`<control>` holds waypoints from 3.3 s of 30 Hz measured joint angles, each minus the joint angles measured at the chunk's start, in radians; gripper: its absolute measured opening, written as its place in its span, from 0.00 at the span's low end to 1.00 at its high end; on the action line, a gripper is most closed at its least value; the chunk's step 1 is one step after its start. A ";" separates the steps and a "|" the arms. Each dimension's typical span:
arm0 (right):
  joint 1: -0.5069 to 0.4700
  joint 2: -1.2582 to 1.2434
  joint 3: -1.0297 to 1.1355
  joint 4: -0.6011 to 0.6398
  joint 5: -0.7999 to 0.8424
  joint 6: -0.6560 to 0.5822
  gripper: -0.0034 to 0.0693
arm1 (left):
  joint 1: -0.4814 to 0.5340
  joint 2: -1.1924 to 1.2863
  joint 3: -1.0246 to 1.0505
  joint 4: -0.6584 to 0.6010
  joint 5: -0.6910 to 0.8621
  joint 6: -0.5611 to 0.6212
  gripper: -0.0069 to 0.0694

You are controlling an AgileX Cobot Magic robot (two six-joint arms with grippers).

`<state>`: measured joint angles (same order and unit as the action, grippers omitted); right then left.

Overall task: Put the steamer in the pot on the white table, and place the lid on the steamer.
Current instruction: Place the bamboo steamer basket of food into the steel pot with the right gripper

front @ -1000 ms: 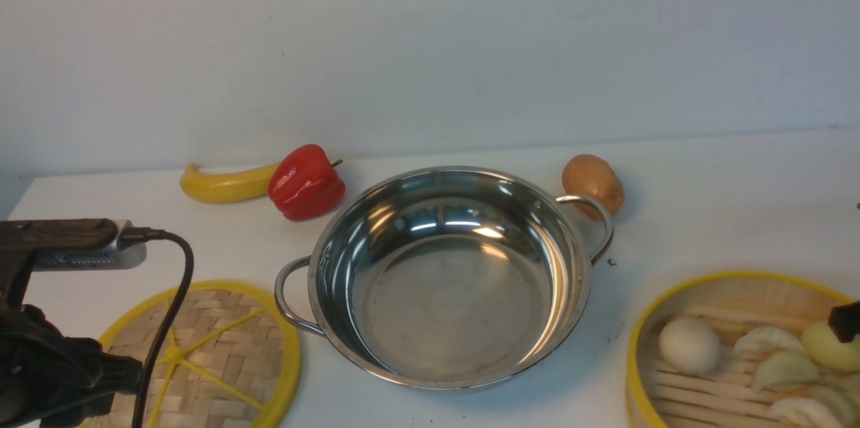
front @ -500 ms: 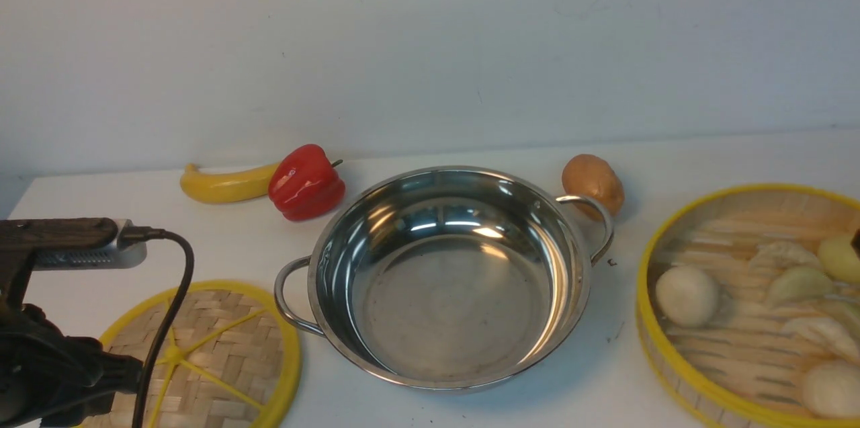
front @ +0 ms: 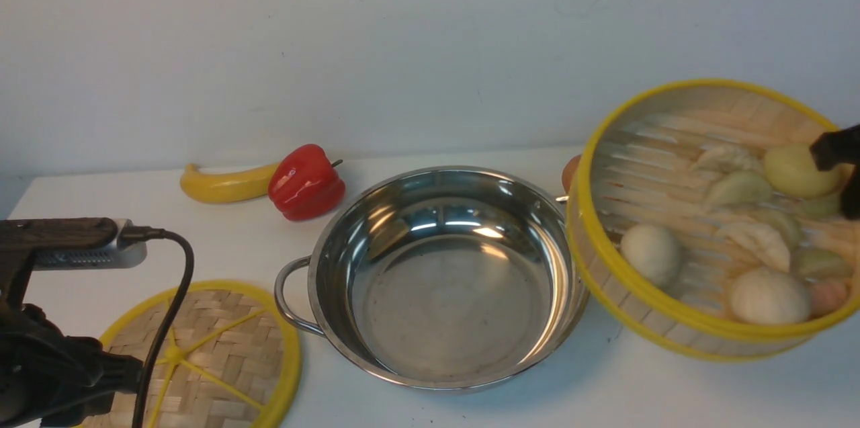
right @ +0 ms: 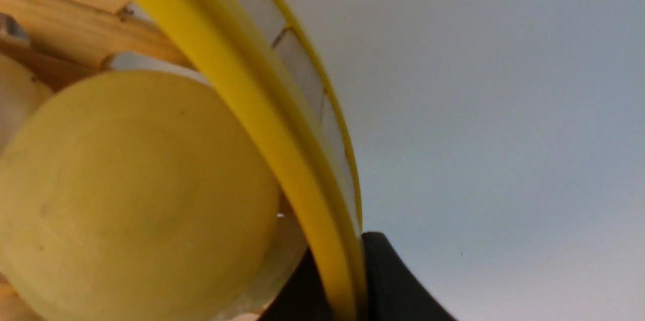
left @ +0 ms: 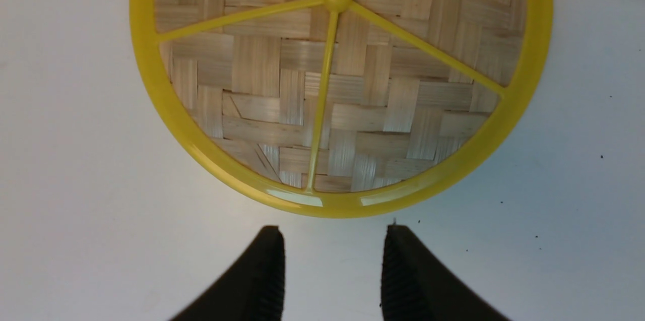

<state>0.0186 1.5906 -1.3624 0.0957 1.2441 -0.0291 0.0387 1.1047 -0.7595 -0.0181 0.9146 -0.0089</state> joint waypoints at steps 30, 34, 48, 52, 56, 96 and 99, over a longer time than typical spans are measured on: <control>0.450 0.587 -0.615 0.083 0.007 0.105 0.12 | 0.000 0.000 0.000 -0.004 0.000 0.000 0.43; 0.450 0.607 -0.615 0.037 0.007 0.105 0.12 | 0.000 0.001 0.000 -0.004 -0.008 0.000 0.43; 0.449 0.665 -0.618 -0.012 0.006 0.109 0.12 | 0.000 0.001 0.000 -0.004 -0.022 0.000 0.43; 0.449 0.686 -0.618 -0.015 0.005 0.109 0.12 | 0.000 0.001 0.000 -0.004 -0.022 0.000 0.43; 0.449 0.698 -0.618 -0.017 0.003 0.109 0.12 | 0.000 0.001 0.000 -0.004 -0.022 0.000 0.43; 0.449 0.698 -0.620 -0.018 -0.001 0.110 0.12 | 0.000 0.001 0.000 -0.004 -0.022 0.000 0.43; 0.449 0.698 -0.616 -0.018 -0.002 0.109 0.12 | 0.000 0.001 0.000 -0.004 -0.022 0.000 0.43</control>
<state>0.4681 2.2886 -1.9788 0.0778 1.2420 0.0800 0.0387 1.1057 -0.7595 -0.0218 0.8921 -0.0086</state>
